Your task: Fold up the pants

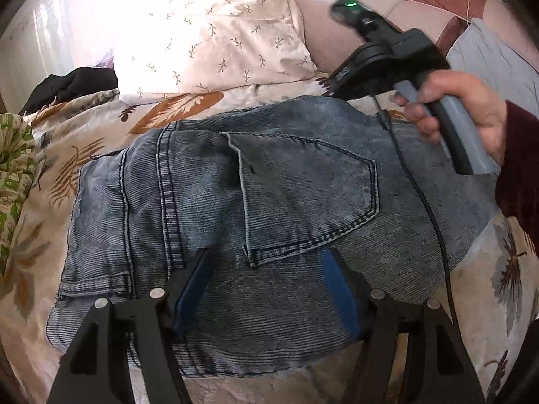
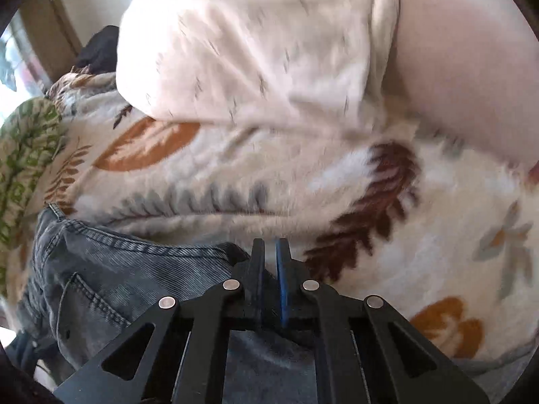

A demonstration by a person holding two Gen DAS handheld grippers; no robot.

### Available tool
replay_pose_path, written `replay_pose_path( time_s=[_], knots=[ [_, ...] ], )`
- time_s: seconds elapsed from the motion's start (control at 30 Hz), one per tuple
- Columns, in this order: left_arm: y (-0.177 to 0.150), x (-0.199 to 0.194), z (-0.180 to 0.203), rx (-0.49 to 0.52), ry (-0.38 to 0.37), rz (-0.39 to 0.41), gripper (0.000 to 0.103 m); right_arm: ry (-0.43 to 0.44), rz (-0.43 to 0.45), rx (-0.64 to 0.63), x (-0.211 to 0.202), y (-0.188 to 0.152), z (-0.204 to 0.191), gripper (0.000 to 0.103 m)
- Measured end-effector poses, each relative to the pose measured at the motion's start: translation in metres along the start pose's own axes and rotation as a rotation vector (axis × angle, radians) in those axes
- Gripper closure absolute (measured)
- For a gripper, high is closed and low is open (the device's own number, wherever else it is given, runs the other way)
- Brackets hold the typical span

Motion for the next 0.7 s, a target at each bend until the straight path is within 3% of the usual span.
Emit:
replay_pose_path(
  time_s=[0.13,0.27,0.33,0.43,0.6,0.7],
  knots=[
    [0.001,-0.001,-0.002,-0.028,-0.007,-0.005,0.032,0.126,0.099,0.088,-0.048,0.000,0.013,0.092],
    [0.006,-0.011,-0.005,-0.086,-0.019,0.036,0.032,0.140,0.074,0.061,-0.080,-0.020,0.011,0.091],
    [0.011,-0.018,-0.008,-0.110,-0.010,0.066,0.032,0.100,0.057,0.041,-0.085,-0.036,0.009,0.088],
    [0.012,-0.020,-0.009,-0.120,-0.005,0.069,0.032,0.085,0.009,0.037,-0.074,-0.056,0.006,0.087],
    [-0.002,-0.002,-0.009,-0.086,0.035,-0.024,0.032,0.037,-0.056,0.116,-0.023,-0.061,0.012,0.087],
    [-0.001,-0.003,-0.009,-0.070,0.047,-0.024,0.032,0.021,0.005,0.144,-0.015,-0.046,0.017,0.093]
  ],
)
Point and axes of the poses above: each gripper's, at about its wrist camera, not at the fingertips, and x roughly the way its jaws point, z to its right, y to its top, the point moved 9 cm from there along x, roughly the way its jaws point, and after that the axes turned 6 degrees about x, right-handed, at the moved point
